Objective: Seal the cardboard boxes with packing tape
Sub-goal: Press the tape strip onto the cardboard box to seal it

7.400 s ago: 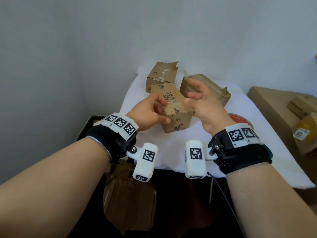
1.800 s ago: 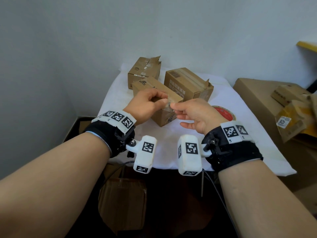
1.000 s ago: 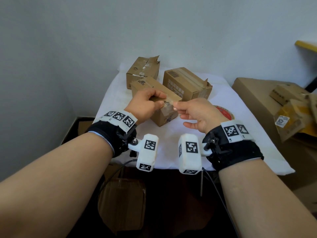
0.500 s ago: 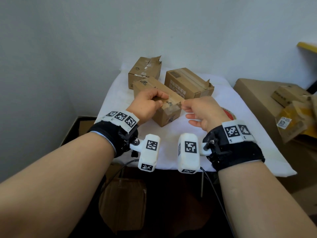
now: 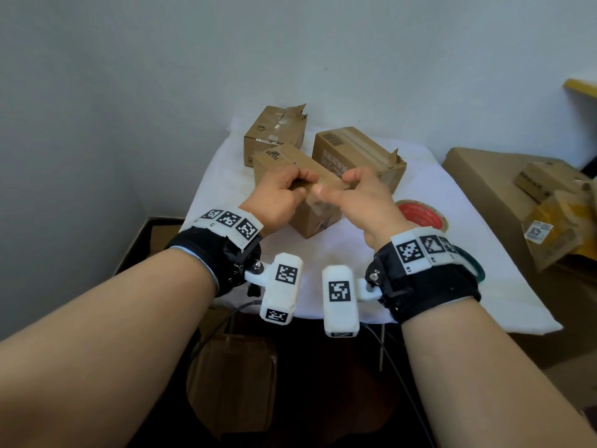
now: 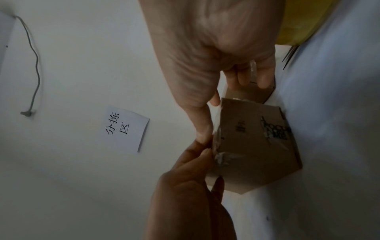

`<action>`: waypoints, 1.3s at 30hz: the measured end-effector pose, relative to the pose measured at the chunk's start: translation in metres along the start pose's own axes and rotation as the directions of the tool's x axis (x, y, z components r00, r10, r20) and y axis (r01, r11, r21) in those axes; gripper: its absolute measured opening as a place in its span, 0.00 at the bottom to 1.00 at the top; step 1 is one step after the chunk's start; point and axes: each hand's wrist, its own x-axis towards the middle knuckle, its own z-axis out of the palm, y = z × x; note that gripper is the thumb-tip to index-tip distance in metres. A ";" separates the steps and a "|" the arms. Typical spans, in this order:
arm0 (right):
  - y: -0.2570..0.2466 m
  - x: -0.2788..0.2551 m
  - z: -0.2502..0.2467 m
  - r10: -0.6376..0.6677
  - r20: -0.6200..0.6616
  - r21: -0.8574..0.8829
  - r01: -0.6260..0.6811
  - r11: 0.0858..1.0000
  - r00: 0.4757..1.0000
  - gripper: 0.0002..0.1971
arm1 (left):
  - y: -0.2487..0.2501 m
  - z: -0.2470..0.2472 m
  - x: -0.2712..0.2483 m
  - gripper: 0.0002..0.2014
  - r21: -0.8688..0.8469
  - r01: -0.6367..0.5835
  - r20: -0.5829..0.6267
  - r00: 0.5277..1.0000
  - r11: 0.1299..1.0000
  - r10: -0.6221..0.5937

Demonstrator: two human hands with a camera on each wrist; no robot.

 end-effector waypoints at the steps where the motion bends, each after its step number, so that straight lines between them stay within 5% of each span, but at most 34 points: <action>1: 0.000 0.002 0.003 -0.001 0.006 -0.008 0.001 1.000 1.000 0.43 | -0.001 0.000 0.000 0.18 -0.005 -0.001 0.006 1.000 1.000 0.001; 21: 0.010 0.017 -0.008 -0.068 -0.128 0.090 0.080 0.993 0.989 0.14 | -0.002 -0.006 -0.001 0.18 -0.107 0.075 0.063 0.996 0.991 -0.069; 26: 0.006 0.013 -0.002 -0.070 -0.047 0.125 0.075 0.989 0.996 0.20 | 0.004 -0.004 -0.003 0.11 -0.134 0.082 0.006 0.997 0.988 -0.082; 32: 0.005 0.011 0.005 -0.083 0.016 0.115 0.081 0.990 0.996 0.21 | 0.000 0.007 -0.004 0.18 -0.050 0.046 -0.110 0.993 0.998 -0.052; 39: 0.007 0.011 0.000 -0.082 0.030 0.092 0.079 0.993 0.996 0.19 | 0.002 0.006 -0.003 0.16 -0.049 0.029 -0.055 0.998 0.998 -0.032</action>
